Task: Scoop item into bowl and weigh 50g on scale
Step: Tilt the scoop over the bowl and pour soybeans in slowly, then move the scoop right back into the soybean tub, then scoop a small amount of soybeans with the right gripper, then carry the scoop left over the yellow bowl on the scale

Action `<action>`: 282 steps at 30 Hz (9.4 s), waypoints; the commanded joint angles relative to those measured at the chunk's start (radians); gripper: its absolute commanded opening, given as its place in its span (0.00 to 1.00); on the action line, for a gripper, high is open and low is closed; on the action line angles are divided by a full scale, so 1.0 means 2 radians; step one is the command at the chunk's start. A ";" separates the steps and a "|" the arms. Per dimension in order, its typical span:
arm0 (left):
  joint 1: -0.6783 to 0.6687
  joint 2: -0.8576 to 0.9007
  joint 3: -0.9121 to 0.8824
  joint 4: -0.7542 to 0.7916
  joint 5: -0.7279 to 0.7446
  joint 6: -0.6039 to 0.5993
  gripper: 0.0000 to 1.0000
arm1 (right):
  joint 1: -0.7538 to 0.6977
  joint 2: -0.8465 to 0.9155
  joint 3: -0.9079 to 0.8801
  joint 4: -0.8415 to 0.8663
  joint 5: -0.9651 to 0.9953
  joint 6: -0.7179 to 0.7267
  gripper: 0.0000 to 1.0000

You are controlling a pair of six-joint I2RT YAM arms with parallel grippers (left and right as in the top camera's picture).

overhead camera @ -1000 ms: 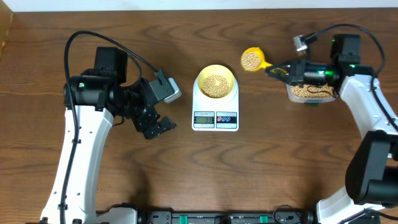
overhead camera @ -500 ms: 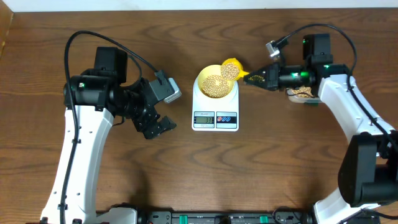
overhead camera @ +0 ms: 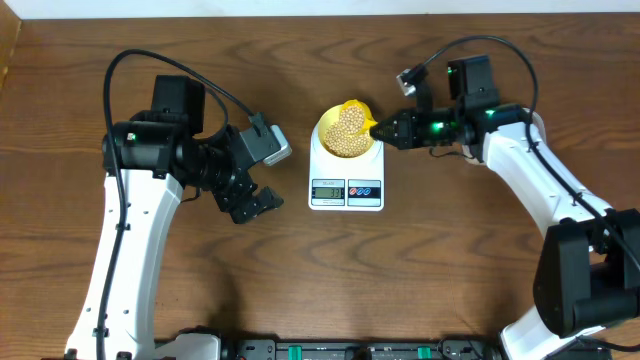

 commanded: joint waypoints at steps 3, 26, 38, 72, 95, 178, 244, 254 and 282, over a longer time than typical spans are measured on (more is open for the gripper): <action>-0.001 0.003 0.004 -0.003 0.006 0.009 0.95 | 0.022 0.002 0.000 0.020 0.062 -0.011 0.01; -0.001 0.003 0.004 -0.003 0.006 0.009 0.95 | 0.048 0.002 0.000 0.036 0.126 0.004 0.01; -0.001 0.003 0.004 -0.003 0.006 0.009 0.95 | 0.058 0.002 0.000 0.037 0.156 -0.001 0.01; -0.001 0.003 0.004 -0.003 0.006 0.009 0.95 | 0.067 -0.012 0.000 0.020 0.198 -0.002 0.01; -0.001 0.003 0.004 -0.003 0.006 0.009 0.95 | 0.070 -0.026 0.000 0.022 0.216 0.029 0.01; -0.001 0.003 0.004 -0.003 0.007 0.009 0.95 | 0.040 -0.046 0.000 0.006 0.160 0.077 0.01; -0.001 0.003 0.004 -0.003 0.006 0.009 0.95 | 0.022 -0.098 -0.002 0.006 0.242 -0.051 0.01; -0.001 0.003 0.004 -0.003 0.006 0.009 0.95 | 0.099 -0.032 -0.002 0.052 0.242 -0.051 0.01; -0.001 0.003 0.004 -0.003 0.007 0.009 0.95 | 0.130 -0.017 -0.002 -0.010 0.362 -0.113 0.01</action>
